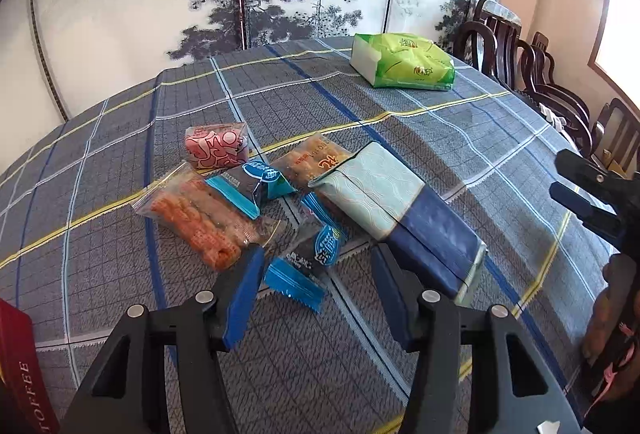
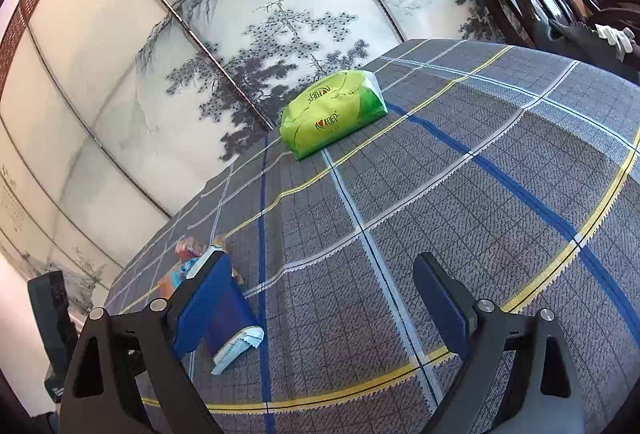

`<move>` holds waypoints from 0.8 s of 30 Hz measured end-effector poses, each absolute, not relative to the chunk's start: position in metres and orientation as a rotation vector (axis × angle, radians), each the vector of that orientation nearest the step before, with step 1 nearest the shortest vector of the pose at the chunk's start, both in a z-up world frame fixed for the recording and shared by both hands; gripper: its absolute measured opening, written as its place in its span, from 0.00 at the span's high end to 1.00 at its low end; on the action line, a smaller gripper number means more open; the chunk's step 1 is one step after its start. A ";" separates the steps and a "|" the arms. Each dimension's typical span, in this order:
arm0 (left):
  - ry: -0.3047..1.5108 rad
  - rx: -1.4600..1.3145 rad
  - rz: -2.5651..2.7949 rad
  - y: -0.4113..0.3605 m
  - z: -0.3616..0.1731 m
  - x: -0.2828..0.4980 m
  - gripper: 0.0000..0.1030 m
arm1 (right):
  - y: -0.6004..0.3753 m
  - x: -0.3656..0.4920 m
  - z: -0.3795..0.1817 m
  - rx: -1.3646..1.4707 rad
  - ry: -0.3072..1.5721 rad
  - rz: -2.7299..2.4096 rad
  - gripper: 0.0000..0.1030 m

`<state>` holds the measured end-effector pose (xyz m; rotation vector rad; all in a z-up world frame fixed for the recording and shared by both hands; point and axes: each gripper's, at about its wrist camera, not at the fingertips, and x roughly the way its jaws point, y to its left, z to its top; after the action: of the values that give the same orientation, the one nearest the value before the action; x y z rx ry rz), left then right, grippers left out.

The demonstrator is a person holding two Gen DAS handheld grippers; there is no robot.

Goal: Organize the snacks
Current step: 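Move the left gripper to the blue-wrapped candy and grasp it, then carry the blue-wrapped candy into the tin and open the left gripper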

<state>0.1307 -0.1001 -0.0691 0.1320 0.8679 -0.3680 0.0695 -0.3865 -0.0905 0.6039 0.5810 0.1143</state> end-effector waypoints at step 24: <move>0.785 0.153 -0.302 -0.078 -0.007 0.088 0.82 | -0.383 0.074 -0.090 0.597 0.598 0.121 0.10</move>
<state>0.0883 -0.0780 -0.0075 0.1529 0.7854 -0.3024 0.0735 -0.3833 -0.0904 0.5968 0.5976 0.1211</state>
